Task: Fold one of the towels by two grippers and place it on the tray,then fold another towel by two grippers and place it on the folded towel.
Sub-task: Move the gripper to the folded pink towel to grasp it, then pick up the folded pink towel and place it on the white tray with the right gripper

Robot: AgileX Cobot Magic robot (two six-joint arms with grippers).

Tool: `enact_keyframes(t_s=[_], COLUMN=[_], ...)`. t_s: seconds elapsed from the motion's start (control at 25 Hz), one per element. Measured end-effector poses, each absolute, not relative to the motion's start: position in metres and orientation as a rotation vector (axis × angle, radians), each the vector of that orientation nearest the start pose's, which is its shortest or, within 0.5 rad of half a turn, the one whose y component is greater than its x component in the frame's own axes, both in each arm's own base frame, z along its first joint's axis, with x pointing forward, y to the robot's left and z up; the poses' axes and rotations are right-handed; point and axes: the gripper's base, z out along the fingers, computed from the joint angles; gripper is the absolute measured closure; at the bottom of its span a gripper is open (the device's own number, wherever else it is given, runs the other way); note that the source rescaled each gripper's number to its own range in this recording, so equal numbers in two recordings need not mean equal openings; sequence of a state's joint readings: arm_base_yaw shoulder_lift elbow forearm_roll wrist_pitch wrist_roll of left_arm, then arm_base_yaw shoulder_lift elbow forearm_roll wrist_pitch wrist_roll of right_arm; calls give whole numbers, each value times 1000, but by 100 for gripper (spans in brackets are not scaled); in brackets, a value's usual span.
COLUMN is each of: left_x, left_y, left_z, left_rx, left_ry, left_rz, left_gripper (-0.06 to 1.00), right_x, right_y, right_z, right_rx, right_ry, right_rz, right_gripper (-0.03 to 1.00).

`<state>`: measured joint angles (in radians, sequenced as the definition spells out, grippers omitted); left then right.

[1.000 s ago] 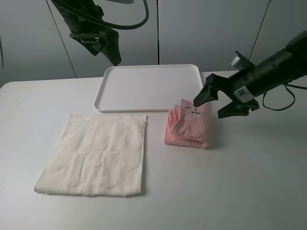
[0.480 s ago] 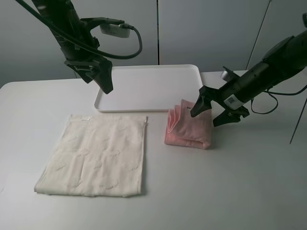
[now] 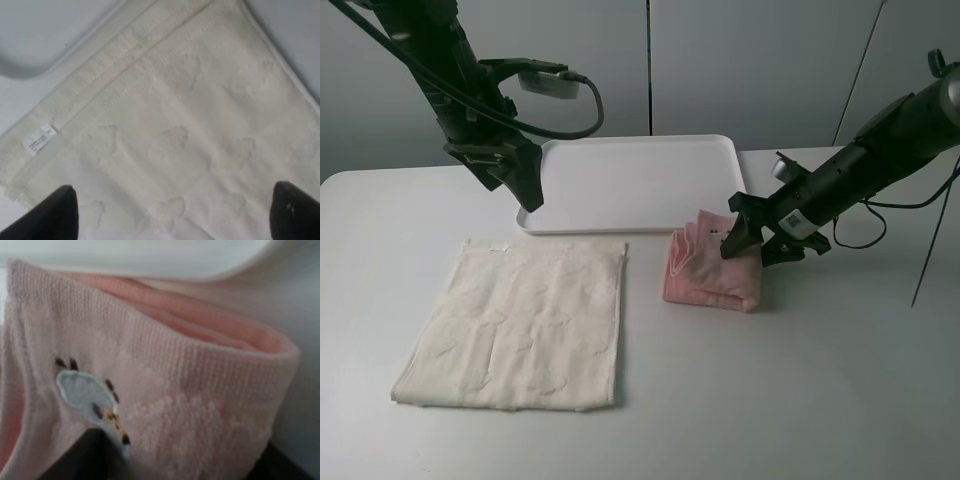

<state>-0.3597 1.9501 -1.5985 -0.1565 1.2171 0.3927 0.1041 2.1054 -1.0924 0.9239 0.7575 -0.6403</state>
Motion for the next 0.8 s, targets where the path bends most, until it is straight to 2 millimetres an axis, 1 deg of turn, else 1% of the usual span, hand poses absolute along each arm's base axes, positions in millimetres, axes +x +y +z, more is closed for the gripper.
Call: enact_keyframes(t_s=[0.12,0.16,0.36,0.4,0.48,0.6,0.72,0.8], left_x=[368,368,371,371,373,376,379,381], left_y=[-149,-148,-141,-139,-134,-126,-118,-111], left_z=[237,237,237,237,237,237,237,237], left_rx=[1038,1036,1006,1000,978,948,913,884], left_ry=[2858,2860,2869,2870,2877,2885,2895,2902], left_rz=[-225,-222,-223,-223,-222,-220,-221,-223], left_gripper=[-5,-5,-5,-5,-5,-5,-5,-5], right_x=[346,346,345,345,346,354,367,378], right_y=[96,97,100,101,102,108,117,126], right_z=[84,84,85,87,97,128,160,179], right_rx=[-119,-140,-157,-153,-159,-238,-304,-342], right_ry=[2941,2935,2923,2919,2893,2821,2752,2700], right_rz=[902,905,928,940,956,1032,1148,1170], right_gripper=[83,85,85,85,85,85,85,85])
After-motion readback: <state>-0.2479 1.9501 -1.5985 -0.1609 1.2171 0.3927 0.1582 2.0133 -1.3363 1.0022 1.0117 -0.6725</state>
